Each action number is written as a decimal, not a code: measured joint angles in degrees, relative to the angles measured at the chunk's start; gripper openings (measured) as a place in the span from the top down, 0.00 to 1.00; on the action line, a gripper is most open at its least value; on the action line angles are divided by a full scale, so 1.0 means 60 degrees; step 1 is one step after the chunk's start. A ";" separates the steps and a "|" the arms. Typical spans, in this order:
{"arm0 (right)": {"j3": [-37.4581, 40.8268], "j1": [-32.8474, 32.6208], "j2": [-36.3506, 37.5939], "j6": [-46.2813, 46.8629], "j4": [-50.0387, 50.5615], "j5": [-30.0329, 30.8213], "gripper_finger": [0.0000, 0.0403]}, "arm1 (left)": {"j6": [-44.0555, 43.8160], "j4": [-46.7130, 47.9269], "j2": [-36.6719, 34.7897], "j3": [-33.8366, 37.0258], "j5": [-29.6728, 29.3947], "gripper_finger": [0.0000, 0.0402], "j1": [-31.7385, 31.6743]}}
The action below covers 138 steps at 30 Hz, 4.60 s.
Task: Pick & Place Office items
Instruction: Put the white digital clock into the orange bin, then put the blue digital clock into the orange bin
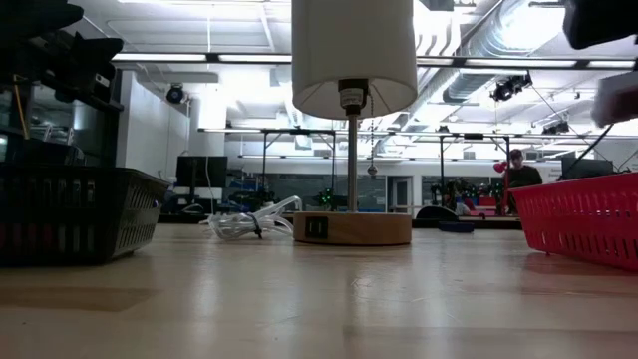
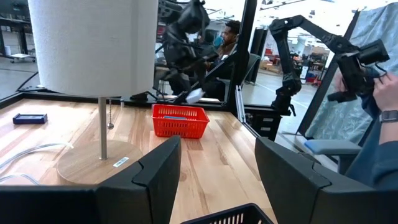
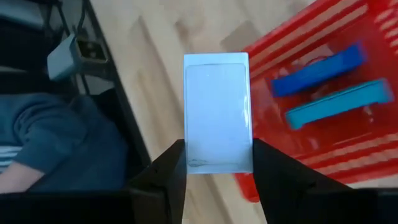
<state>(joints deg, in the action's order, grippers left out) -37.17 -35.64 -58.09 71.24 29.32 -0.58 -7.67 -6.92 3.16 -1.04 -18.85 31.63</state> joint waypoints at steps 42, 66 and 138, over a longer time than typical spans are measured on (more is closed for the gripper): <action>0.0739 -0.0499 -0.1337 -0.1428 -0.0288 0.0371 0.64 | 0.0001 -0.0002 0.0000 0.0000 0.0000 0.50 0.0000; 0.0739 -0.0488 -0.2251 -0.2175 -0.1172 0.0281 0.59 | 0.0001 0.0000 0.0000 0.0000 0.0000 0.50 0.0000; 0.0739 0.6244 0.0532 -0.7030 -0.1134 0.2086 0.53 | 0.0001 0.0000 0.0000 0.0000 0.0000 0.50 0.0001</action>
<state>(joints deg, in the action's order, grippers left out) -32.73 1.83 -54.90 29.06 22.52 11.93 -7.66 -6.92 3.16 -1.04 -18.85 31.64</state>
